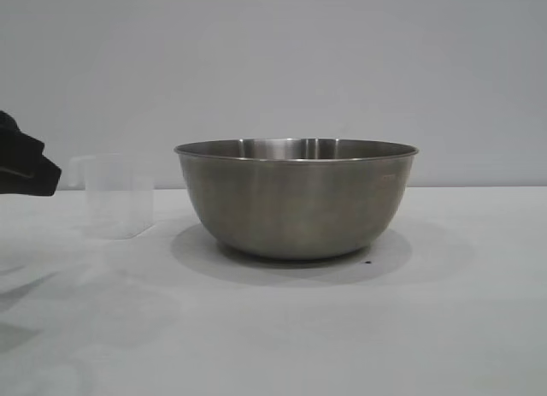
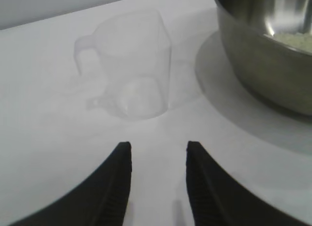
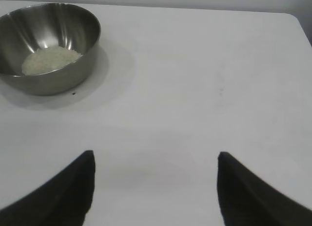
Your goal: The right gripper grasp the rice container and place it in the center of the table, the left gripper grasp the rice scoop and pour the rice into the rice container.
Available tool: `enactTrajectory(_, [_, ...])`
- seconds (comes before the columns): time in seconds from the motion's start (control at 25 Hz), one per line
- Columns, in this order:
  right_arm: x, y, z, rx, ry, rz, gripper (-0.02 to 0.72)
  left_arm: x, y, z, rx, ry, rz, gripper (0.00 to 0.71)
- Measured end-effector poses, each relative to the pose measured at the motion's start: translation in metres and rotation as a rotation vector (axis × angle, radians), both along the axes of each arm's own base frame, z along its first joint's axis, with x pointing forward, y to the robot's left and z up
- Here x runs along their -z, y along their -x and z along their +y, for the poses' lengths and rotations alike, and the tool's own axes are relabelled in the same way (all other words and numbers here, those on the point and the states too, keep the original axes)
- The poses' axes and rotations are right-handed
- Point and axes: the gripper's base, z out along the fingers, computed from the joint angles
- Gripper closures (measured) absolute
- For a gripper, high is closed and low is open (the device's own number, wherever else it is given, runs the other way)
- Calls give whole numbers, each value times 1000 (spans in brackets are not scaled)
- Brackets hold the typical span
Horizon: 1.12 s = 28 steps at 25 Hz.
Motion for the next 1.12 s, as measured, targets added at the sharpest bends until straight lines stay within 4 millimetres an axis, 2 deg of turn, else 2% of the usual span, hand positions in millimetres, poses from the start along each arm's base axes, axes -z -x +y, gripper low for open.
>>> enactTrajectory(0.44, [0,0,0,0,0,0,253,-28,1,-3,16,-5,118,482])
enactTrajectory(0.96, [0,0,0,0,0,0,253,-100,5,-8,87,-4,134,482])
enactTrajectory(1.0, [0,0,0,0,0,0,253,-105,6,-7,89,-3,137,417])
enactTrajectory(1.12, [0,0,0,0,0,0,253,-119,8,-7,94,0,138,298])
